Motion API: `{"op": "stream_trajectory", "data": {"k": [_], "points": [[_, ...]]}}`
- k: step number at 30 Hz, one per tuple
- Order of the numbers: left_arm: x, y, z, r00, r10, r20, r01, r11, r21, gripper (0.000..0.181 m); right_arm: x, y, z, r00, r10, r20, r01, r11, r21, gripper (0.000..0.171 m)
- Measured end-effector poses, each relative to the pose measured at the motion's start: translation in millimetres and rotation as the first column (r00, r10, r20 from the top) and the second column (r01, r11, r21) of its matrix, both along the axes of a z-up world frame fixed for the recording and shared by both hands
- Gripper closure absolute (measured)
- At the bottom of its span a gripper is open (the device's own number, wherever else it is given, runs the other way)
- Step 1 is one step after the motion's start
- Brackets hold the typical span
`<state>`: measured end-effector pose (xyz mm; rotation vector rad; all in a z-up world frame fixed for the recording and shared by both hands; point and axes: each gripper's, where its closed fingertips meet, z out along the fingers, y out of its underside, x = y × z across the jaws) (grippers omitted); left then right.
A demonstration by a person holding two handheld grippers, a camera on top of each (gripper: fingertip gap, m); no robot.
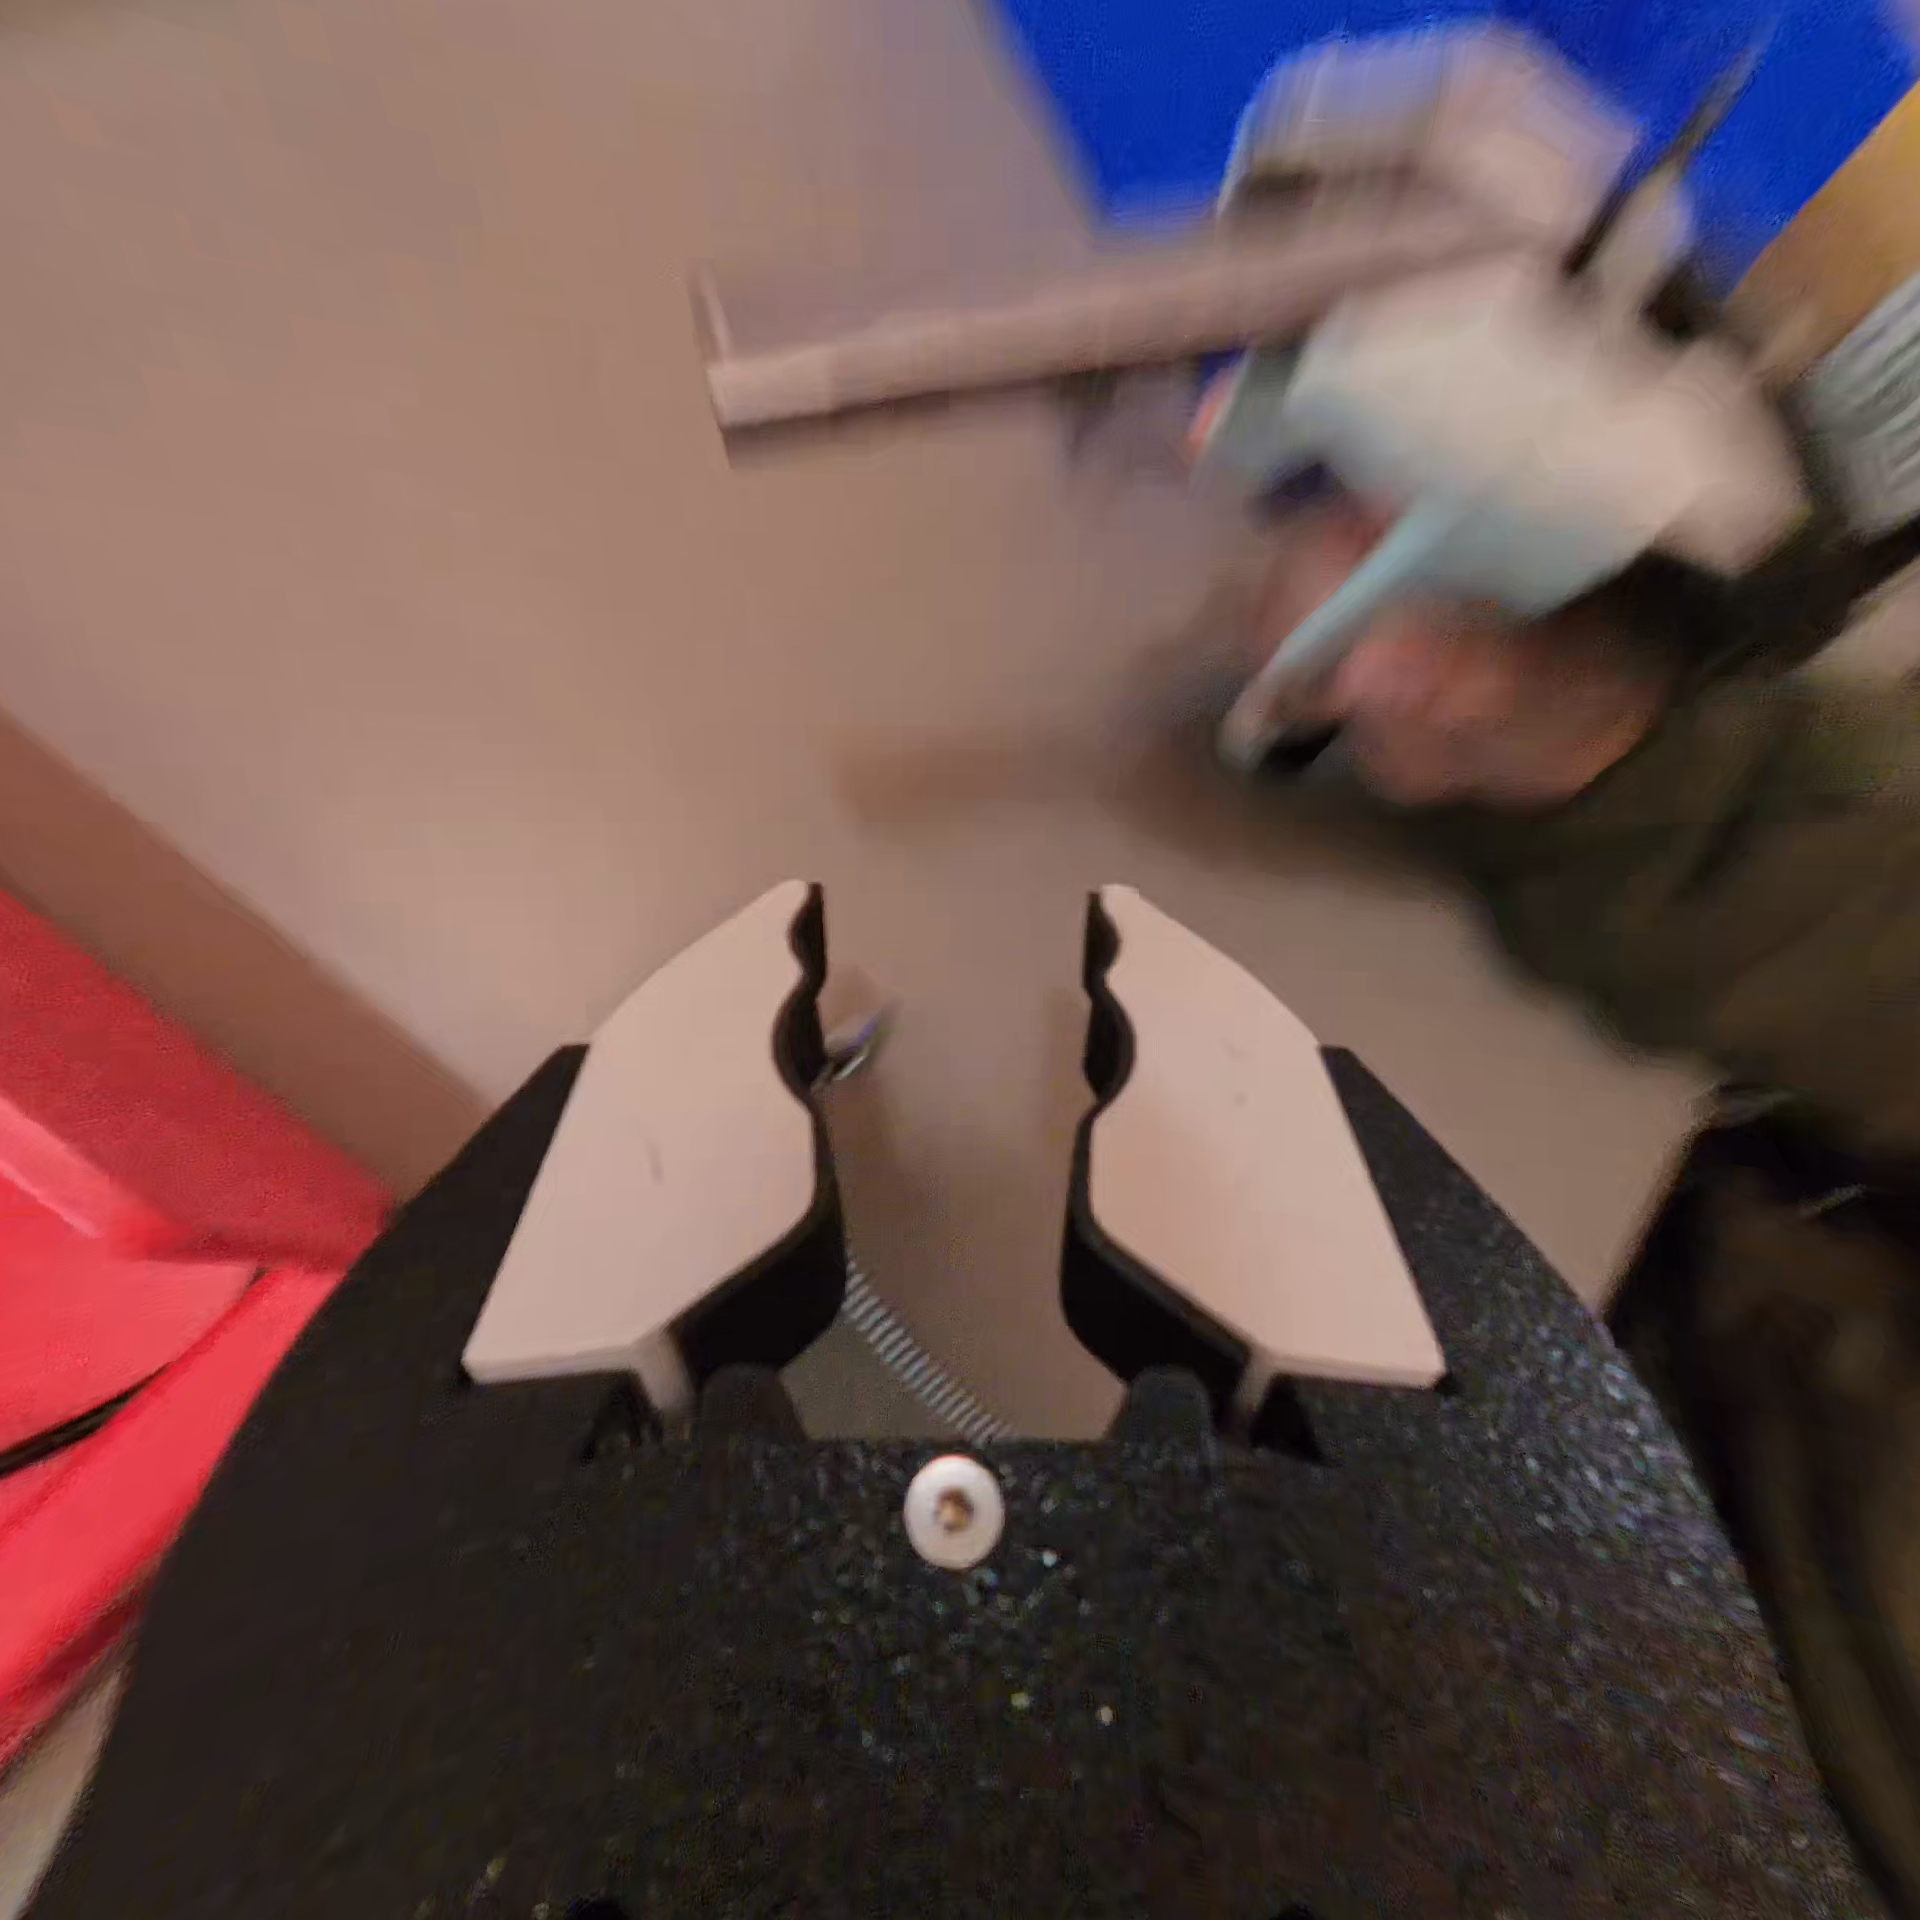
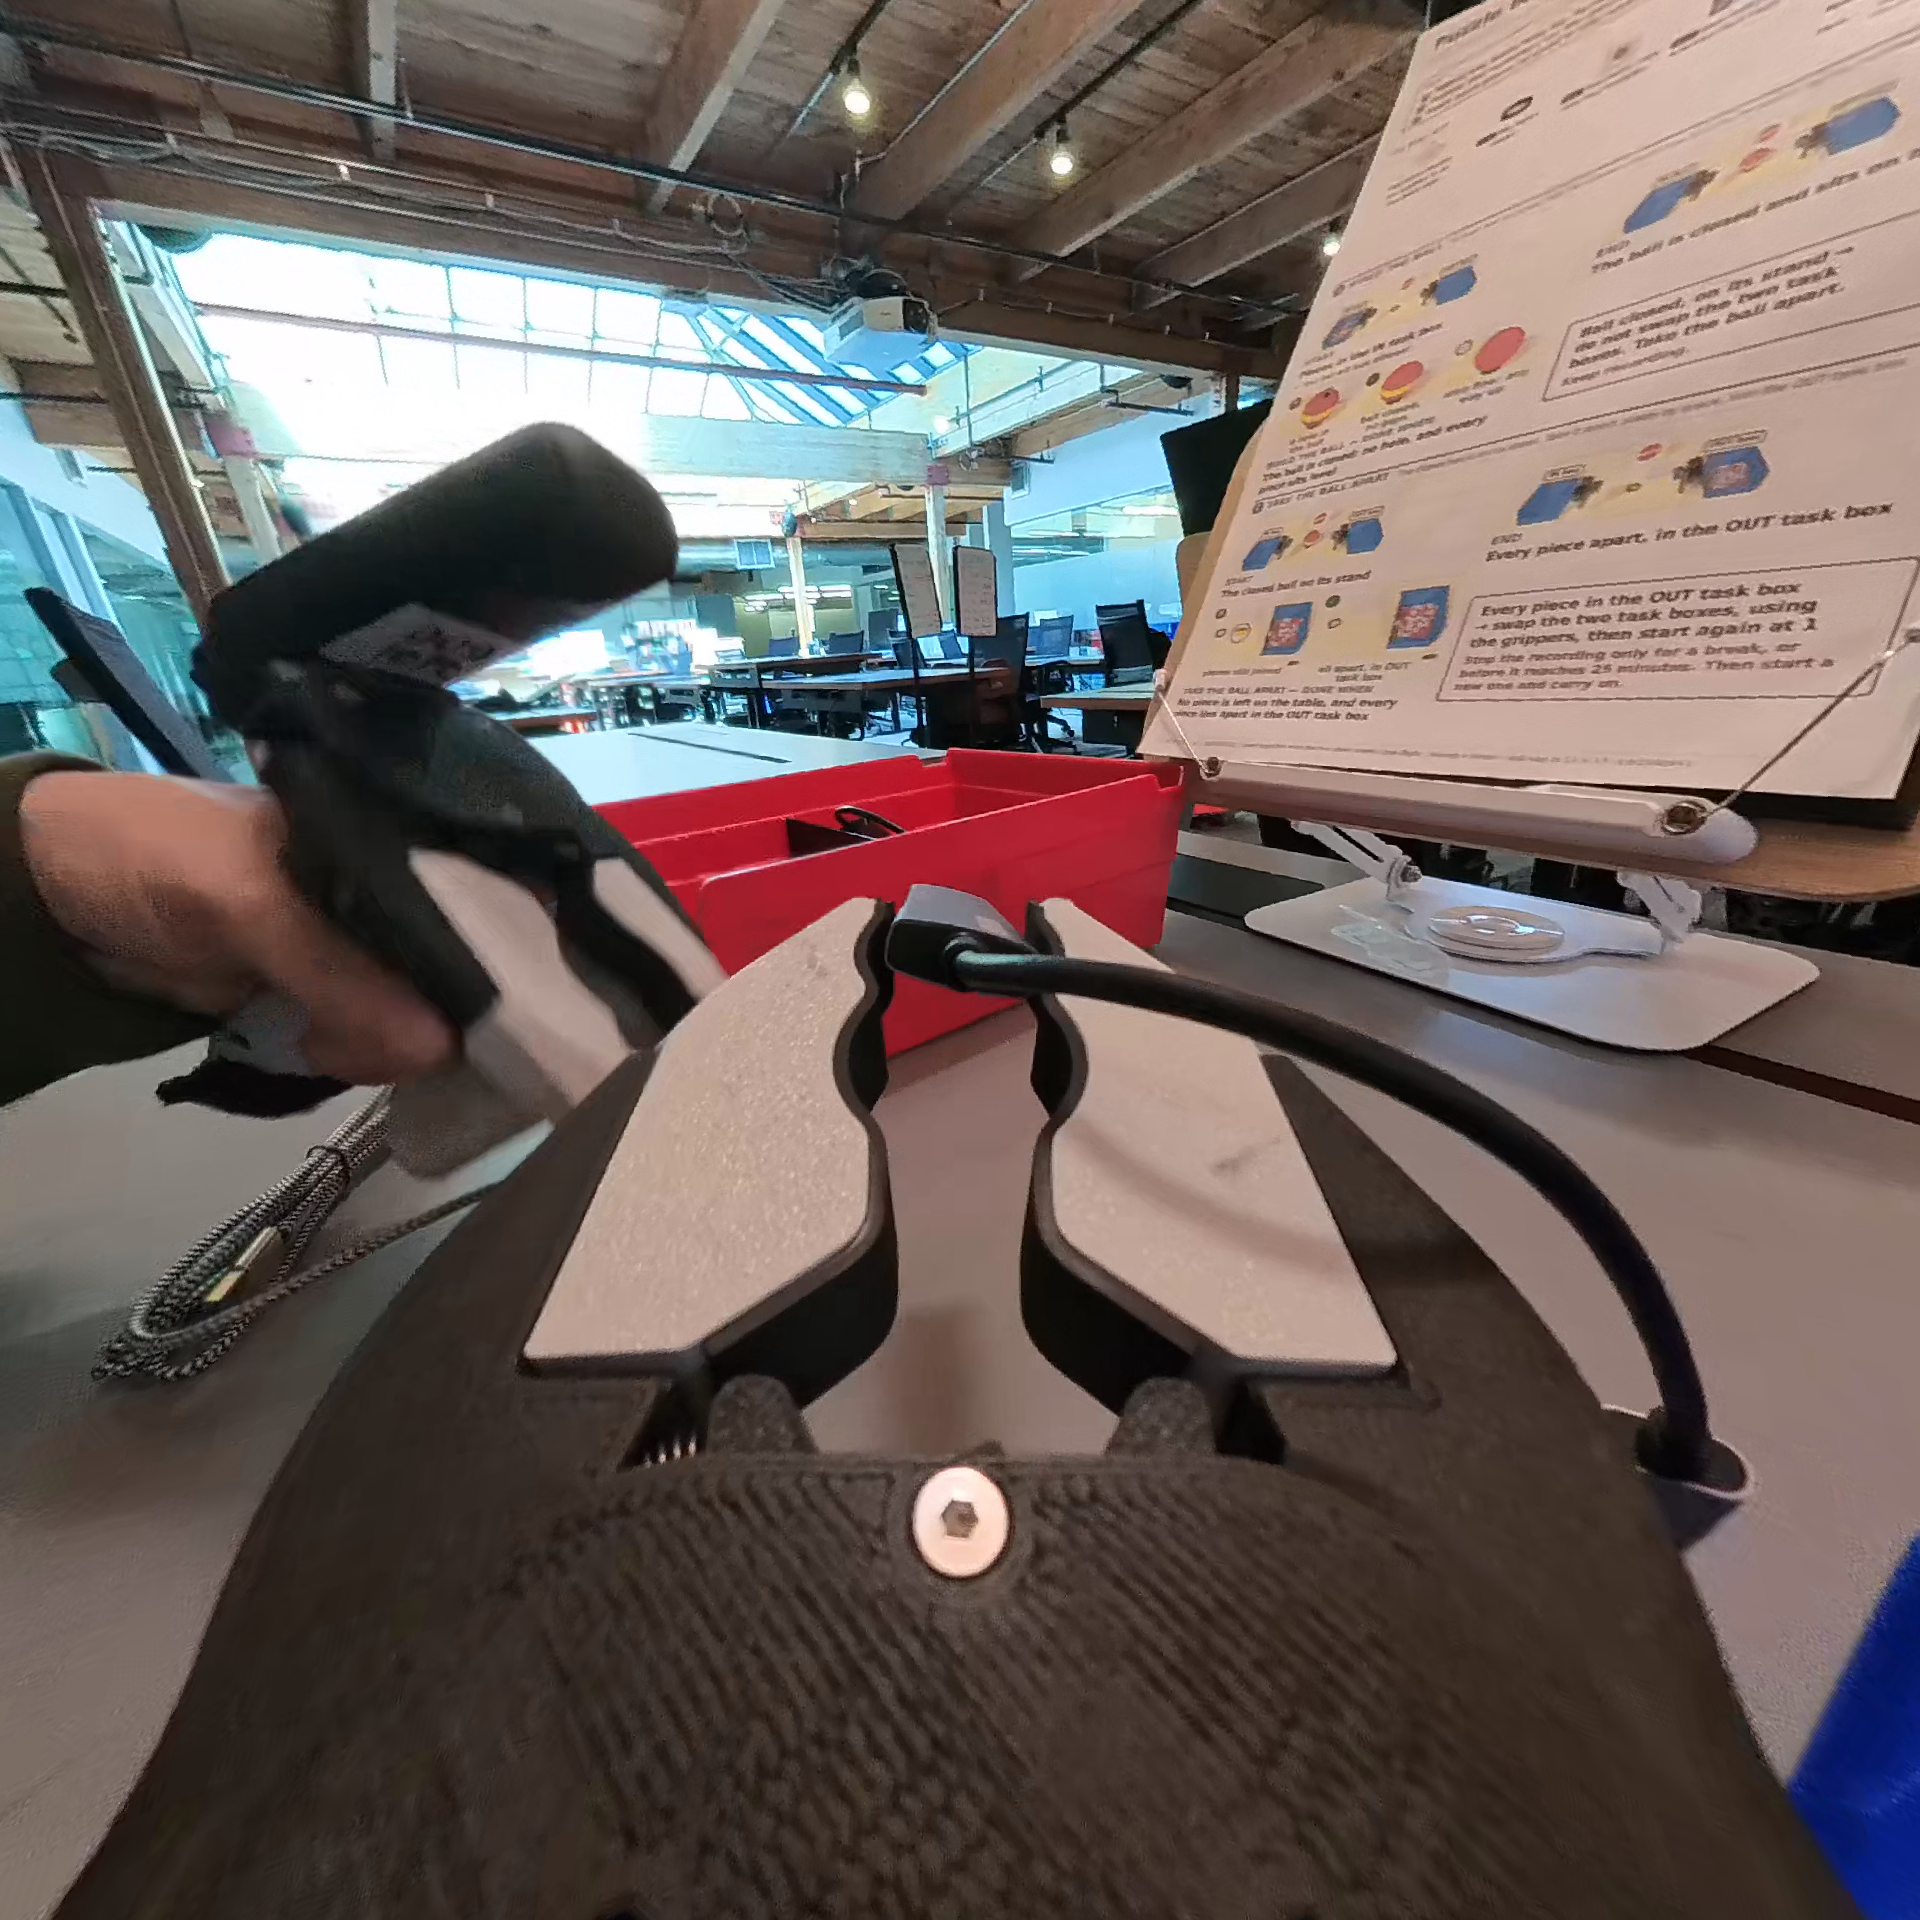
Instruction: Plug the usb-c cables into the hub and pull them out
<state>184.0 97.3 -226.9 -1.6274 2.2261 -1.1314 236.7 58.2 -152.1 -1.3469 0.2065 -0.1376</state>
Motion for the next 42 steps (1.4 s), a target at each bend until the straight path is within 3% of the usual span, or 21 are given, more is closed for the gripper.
{"op": "stream_trajectory", "data": {"k": [1, 2, 4, 5, 9, 10, 11, 18, 25, 32, 42], "points": [[9, -7, 22, 0.996, 0.058, 0.063, -0.046, 0.982, -0.185, 0.143, -1, 1, 0, 1.0, 0.006, 0.004, -0.006, 1.0, 0.001, 0.147], [18, -12, 46, 0.985, 0.137, 0.108, -0.084, 0.916, -0.393, 0.136, -3, 1, 1, 1.0, 0.014, 0.006, -0.015, 1.0, 0.005, 0.147], [31, -12, 73, 0.959, 0.271, 0.078, -0.146, 0.716, -0.683, 0.128, -7, 2, 2, 0.999, 0.032, 0.013, -0.033, 0.999, 0.018, 0.147], [34, -14, 76, 0.96, 0.278, 0.037, -0.157, 0.641, -0.751, 0.128, -10, 3, 3, 0.999, 0.05, 0.017, -0.05, 0.998, 0.027, 0.147], [41, -28, 72, 0.971, 0.236, -0.026, -0.144, 0.497, -0.855, 0.13, -20, 4, 4, 0.994, 0.099, 0.039, -0.101, 0.994, 0.035, 0.147], [43, -29, 74, 0.969, 0.244, -0.028, -0.141, 0.458, -0.878, 0.136, -21, 5, 4, 0.994, 0.093, 0.05, -0.095, 0.995, 0.028, 0.147], [45, -28, 76, 0.964, 0.264, -0.02, -0.137, 0.433, -0.891, 0.155, -23, 6, 4, 0.994, 0.089, 0.063, -0.09, 0.996, 0.021, 0.147], [43, -24, 89, 0.935, 0.323, 0.15, -0.027, 0.484, -0.874, 0.166, -26, 9, 2, 0.992, 0.094, 0.086, -0.093, 0.996, -0.008, 0.147], [42, -26, 88, 0.926, 0.323, 0.198, 0.01, 0.503, -0.864, 0.17, -23, 8, 4, 0.994, 0.106, 0.011, -0.107, 0.994, 0.036, 0.143], [43, -26, 85, 0.961, 0.26, 0.094, -0.054, 0.51, -0.858, 0.171, -23, 10, 2, 0.996, 0.09, 0.015, -0.091, 0.996, 0.019, 0.146], [36, -26, 86, 0.984, 0.179, -0.006, -0.103, 0.538, -0.836, 0.171, -31, 13, 2, 0.985, 0.04, 0.168, -0.038, 0.999, -0.016, 0.145]]}}
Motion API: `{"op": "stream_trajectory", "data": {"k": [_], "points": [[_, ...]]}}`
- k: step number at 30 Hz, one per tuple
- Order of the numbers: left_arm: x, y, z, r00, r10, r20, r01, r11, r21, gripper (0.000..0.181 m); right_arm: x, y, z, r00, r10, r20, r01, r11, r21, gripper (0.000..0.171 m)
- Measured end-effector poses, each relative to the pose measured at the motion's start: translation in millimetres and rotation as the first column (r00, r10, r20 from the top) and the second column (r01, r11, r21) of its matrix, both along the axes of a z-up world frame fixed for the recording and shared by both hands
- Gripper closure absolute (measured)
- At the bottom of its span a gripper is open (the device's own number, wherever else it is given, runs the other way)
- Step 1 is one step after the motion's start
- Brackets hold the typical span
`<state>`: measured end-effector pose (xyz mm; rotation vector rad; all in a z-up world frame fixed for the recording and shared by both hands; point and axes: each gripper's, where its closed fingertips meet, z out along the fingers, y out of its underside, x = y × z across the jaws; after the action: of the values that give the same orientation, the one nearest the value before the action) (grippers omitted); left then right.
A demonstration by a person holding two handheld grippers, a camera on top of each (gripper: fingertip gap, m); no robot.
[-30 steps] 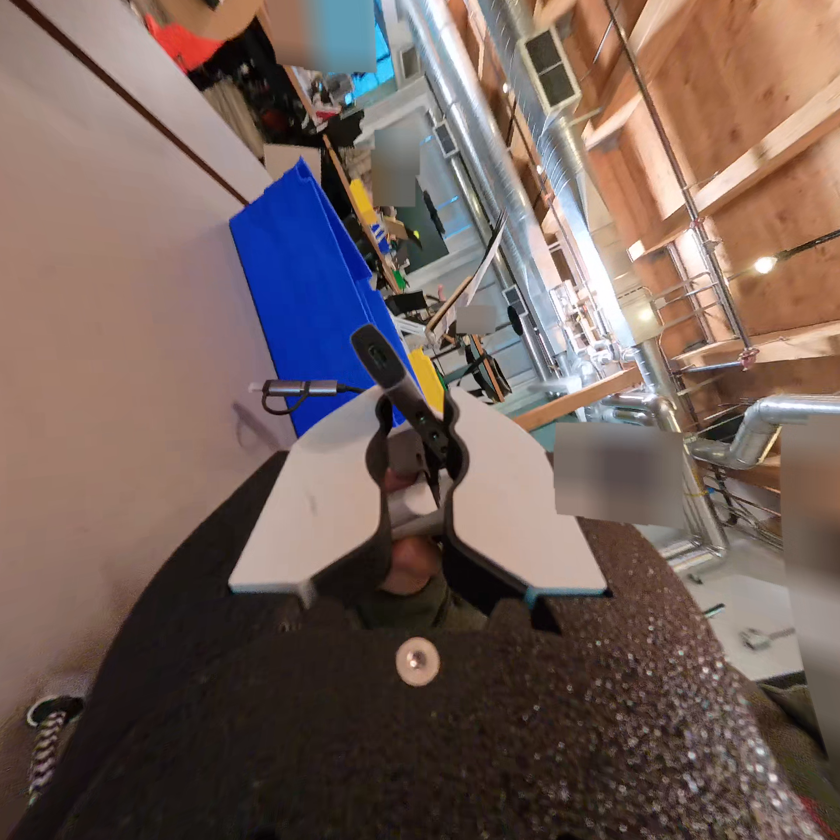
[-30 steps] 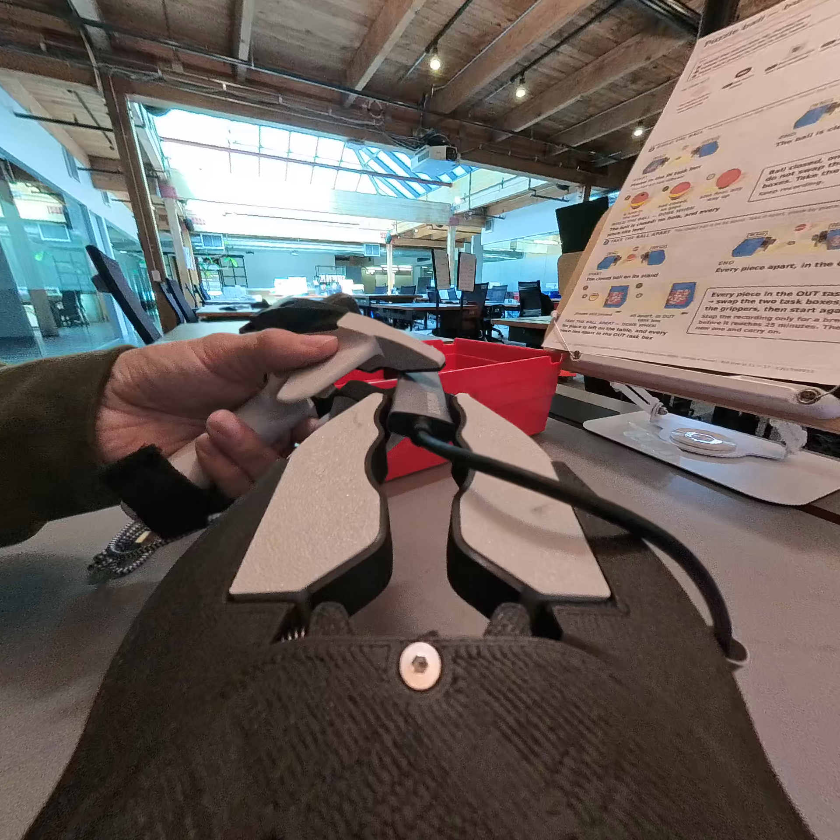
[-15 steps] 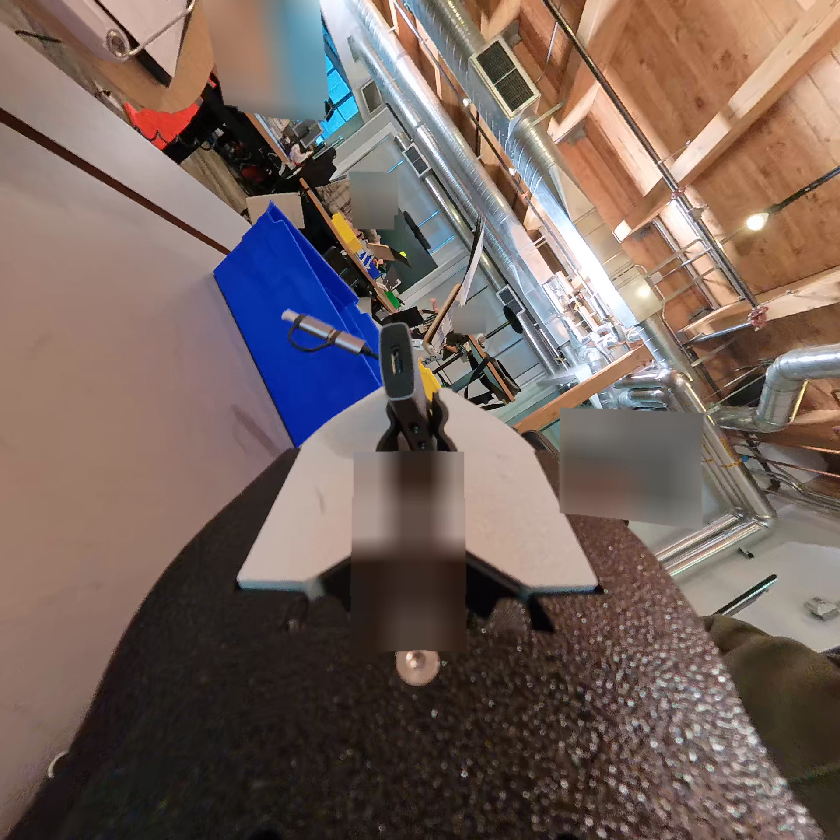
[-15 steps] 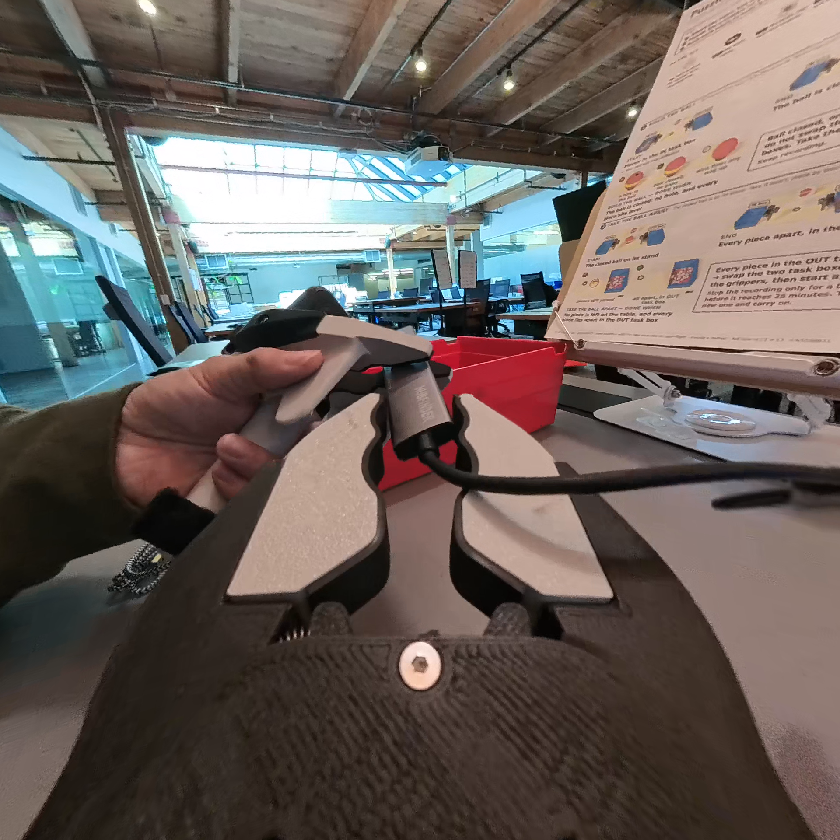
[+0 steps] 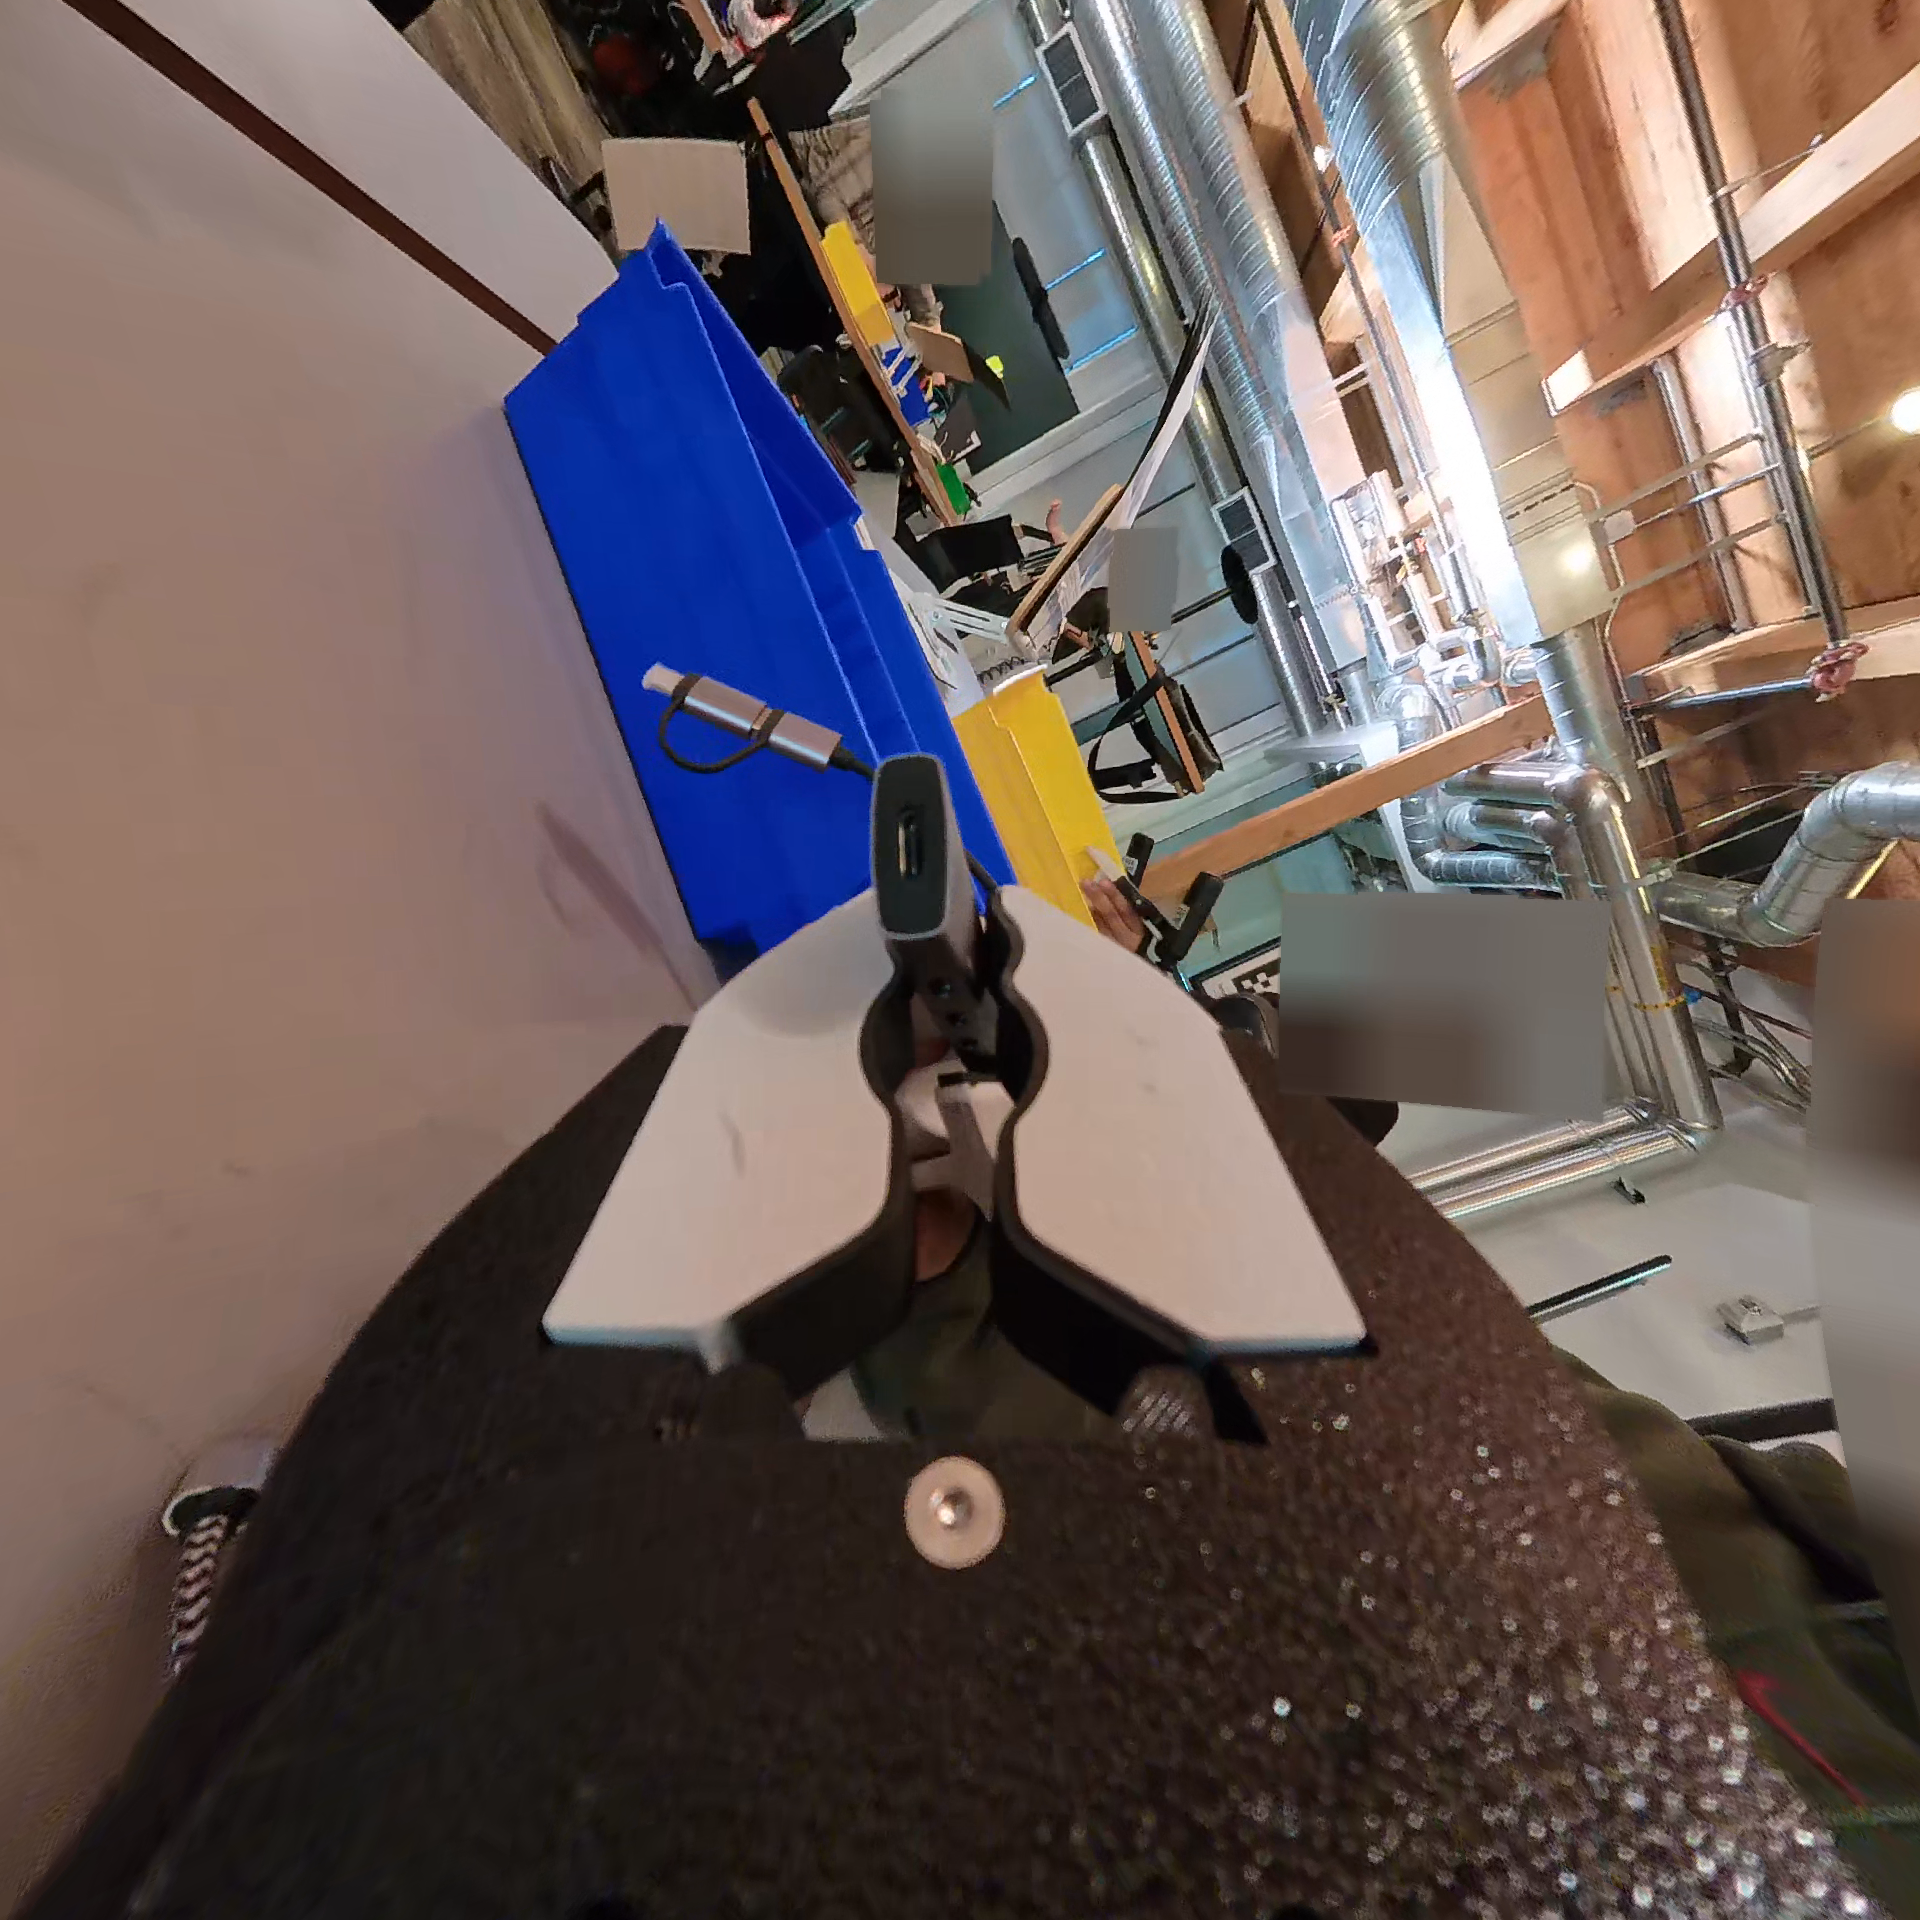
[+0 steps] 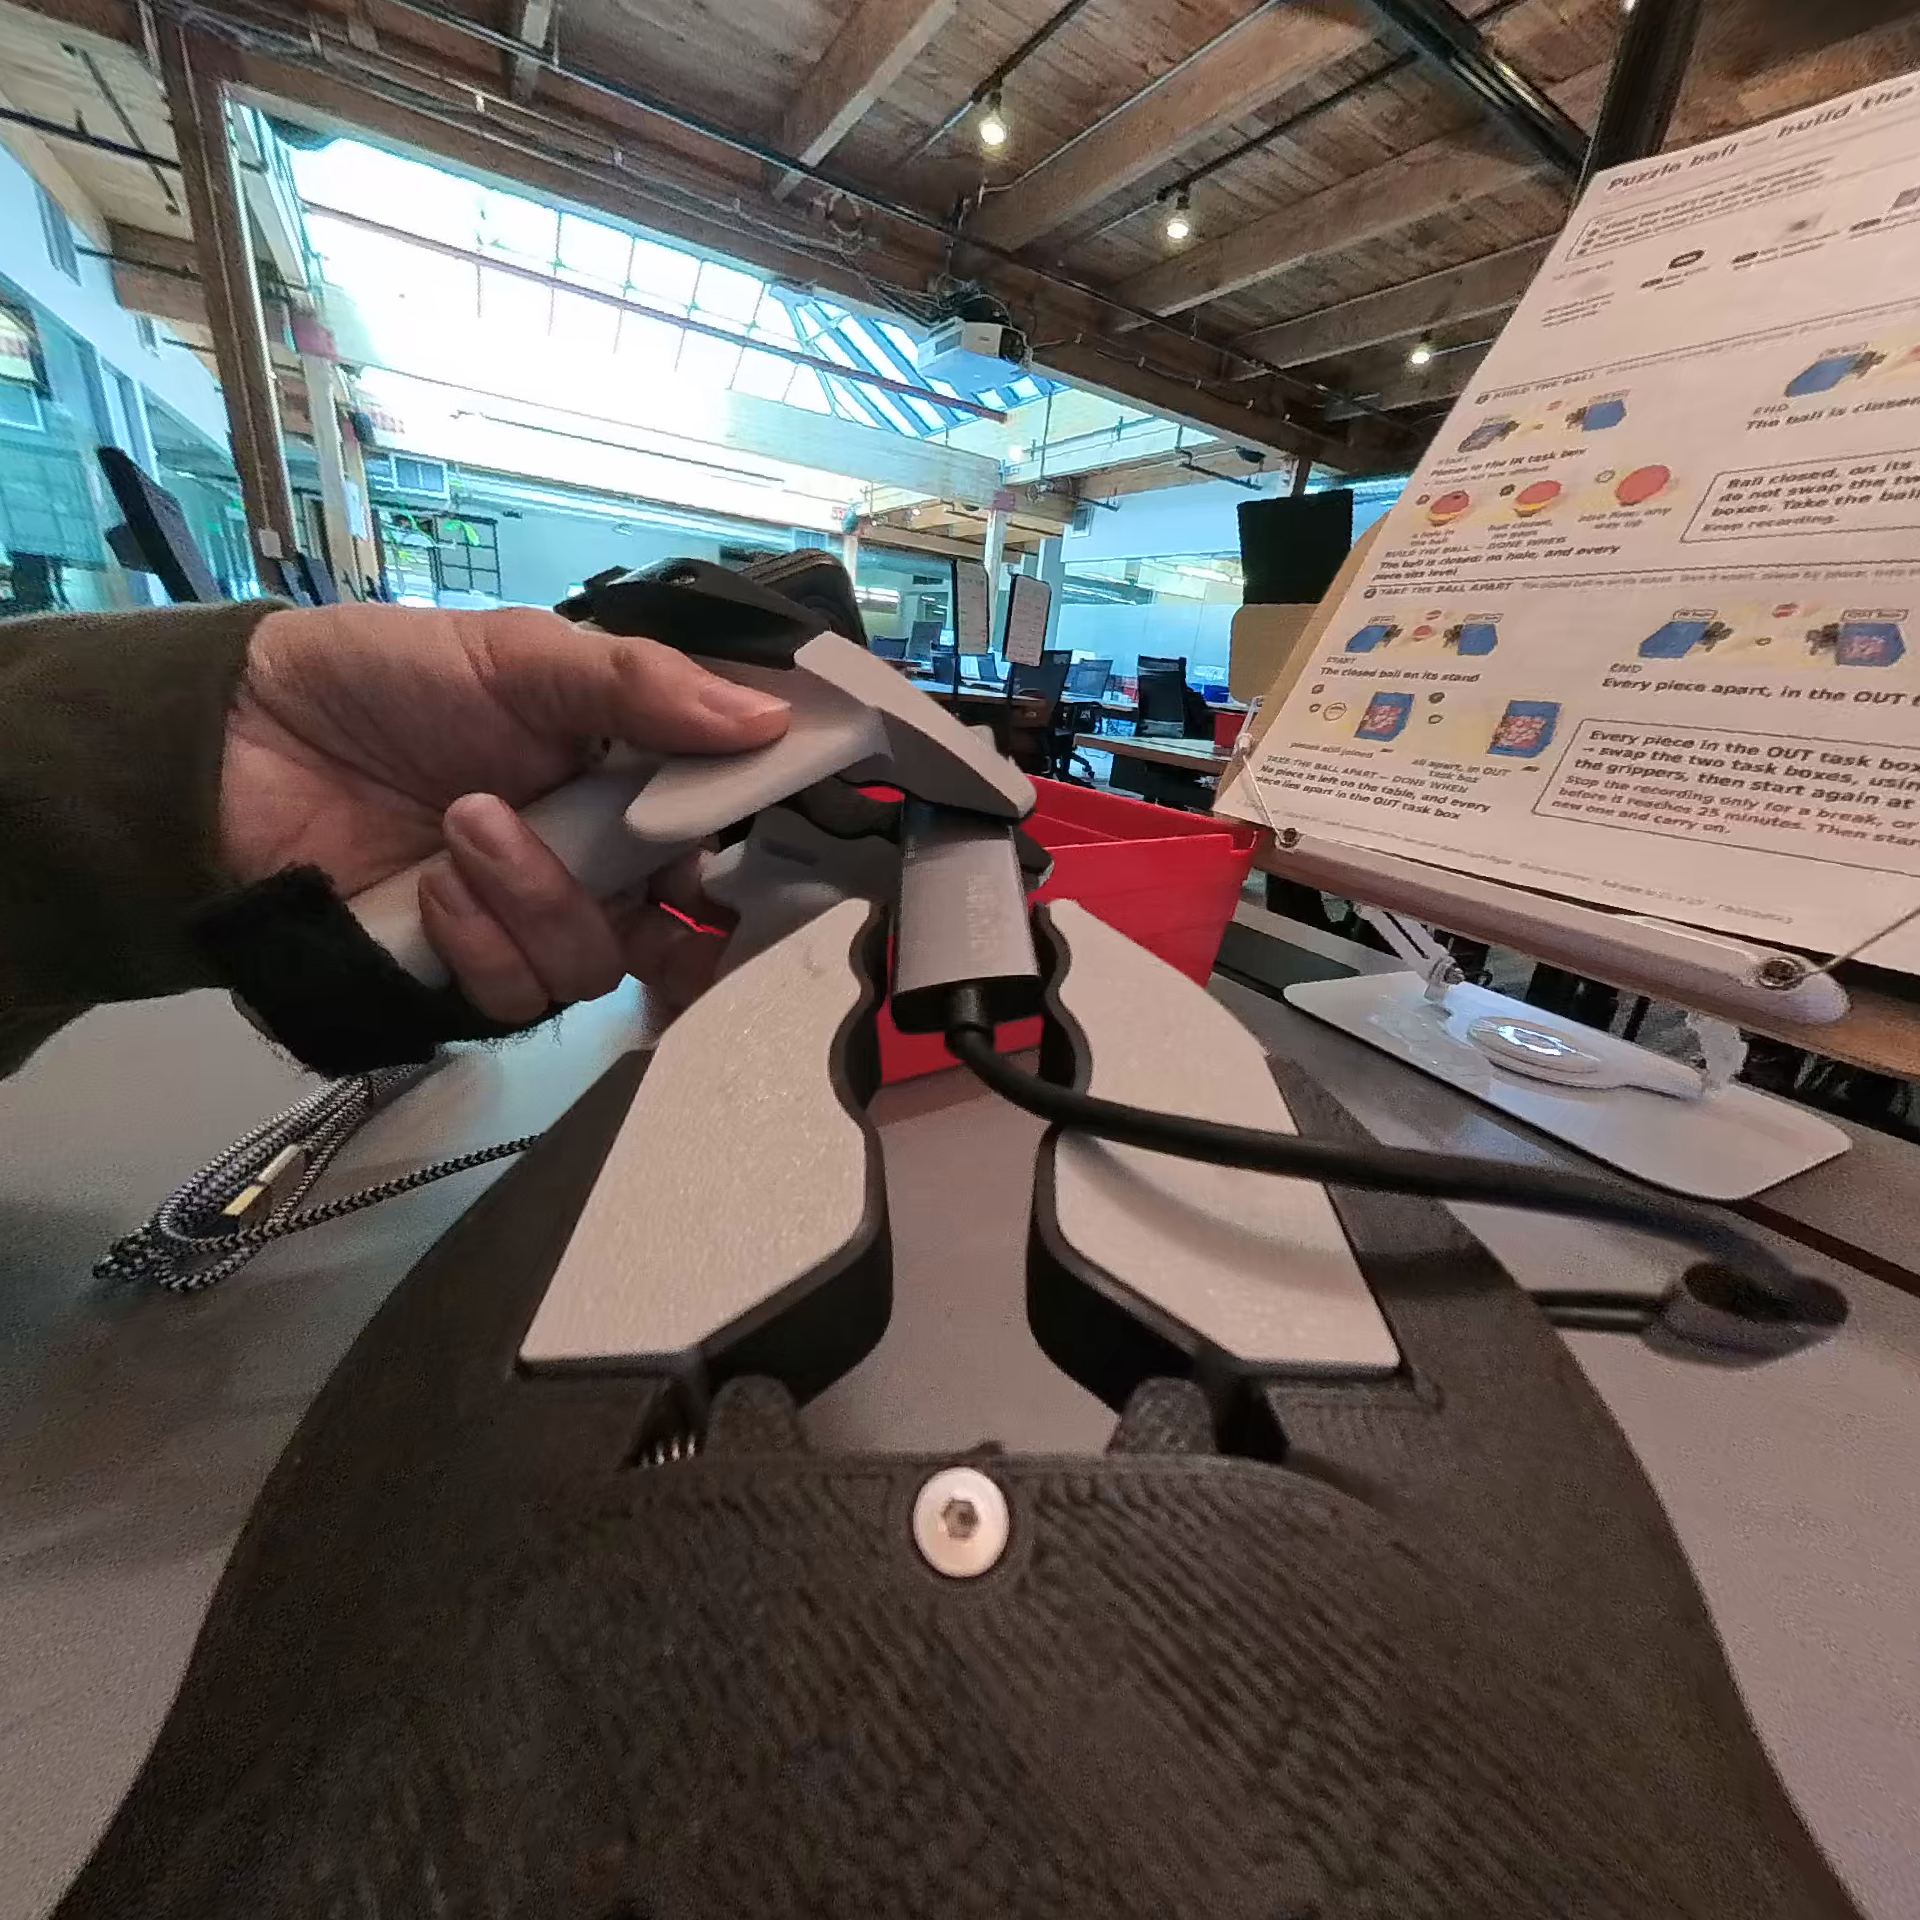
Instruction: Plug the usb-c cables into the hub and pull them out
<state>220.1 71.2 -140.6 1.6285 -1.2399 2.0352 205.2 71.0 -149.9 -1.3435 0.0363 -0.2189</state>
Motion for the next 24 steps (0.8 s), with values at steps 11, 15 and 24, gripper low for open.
{"op": "stream_trajectory", "data": {"k": [11, 15, 24], "points": [[1.4, -0.4, -4.8, 0.998, -0.026, -0.053, 0.027, 1.0, 0.015, 0.17, 1.1, 1.4, -2.8, 0.996, -0.051, 0.07, 0.053, 0.998, -0.03, 0.147], [1.0, 0.6, -7.3, 0.997, -0.019, -0.07, 0.021, 0.999, 0.026, 0.17, 0.2, 3.7, -4.5, 0.99, -0.086, 0.111, 0.092, 0.995, -0.046, 0.147], [4.6, 2.2, -7.0, 0.999, 0.041, 0.001, -0.041, 0.991, 0.129, 0.163, 0.8, 4.1, -3.2, 0.996, -0.084, 0.029, 0.086, 0.994, -0.072, 0.147]]}}
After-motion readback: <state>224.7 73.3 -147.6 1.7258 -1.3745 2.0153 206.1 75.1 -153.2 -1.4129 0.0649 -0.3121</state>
